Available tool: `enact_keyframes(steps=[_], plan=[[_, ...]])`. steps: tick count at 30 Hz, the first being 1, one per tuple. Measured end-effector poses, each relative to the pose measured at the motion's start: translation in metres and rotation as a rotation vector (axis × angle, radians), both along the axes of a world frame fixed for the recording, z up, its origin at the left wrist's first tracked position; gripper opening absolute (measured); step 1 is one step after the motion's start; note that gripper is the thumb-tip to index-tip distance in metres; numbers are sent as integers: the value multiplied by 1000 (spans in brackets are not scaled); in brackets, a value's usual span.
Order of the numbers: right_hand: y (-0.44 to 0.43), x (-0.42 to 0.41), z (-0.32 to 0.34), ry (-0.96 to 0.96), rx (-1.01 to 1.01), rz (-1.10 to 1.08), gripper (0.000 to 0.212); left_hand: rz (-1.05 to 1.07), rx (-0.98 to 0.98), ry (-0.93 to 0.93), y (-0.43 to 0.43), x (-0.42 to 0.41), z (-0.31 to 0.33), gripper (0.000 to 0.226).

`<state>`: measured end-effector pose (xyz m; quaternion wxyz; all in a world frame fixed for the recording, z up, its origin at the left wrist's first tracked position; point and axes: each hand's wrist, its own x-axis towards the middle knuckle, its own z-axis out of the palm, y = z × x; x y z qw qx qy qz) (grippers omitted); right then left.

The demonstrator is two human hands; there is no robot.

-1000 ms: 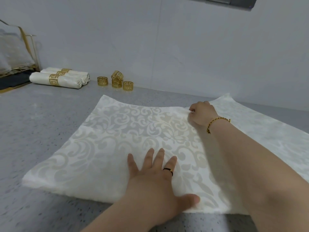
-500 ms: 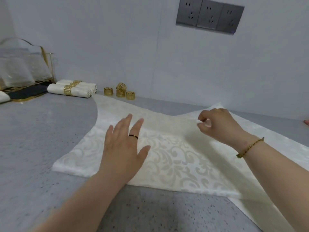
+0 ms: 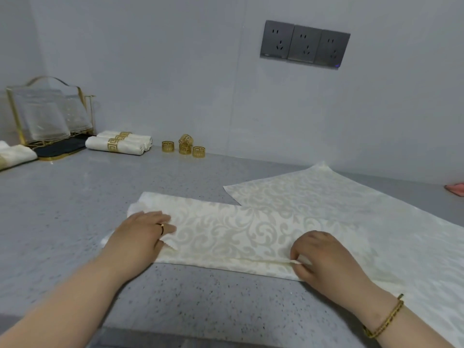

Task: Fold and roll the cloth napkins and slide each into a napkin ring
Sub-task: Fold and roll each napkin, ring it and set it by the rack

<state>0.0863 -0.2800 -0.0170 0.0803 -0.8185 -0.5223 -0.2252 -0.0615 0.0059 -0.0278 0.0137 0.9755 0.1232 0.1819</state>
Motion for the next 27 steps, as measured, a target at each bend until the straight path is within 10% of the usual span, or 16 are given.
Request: enact_keyframes(steps=[24,27], plan=[[-24,-9,30,242,-125,-307,29,112,-346,-141,-2,-32,-1,9],[6,-13,50,231,-47,-351,69,131,-354,-204,-3,-34,0,68]])
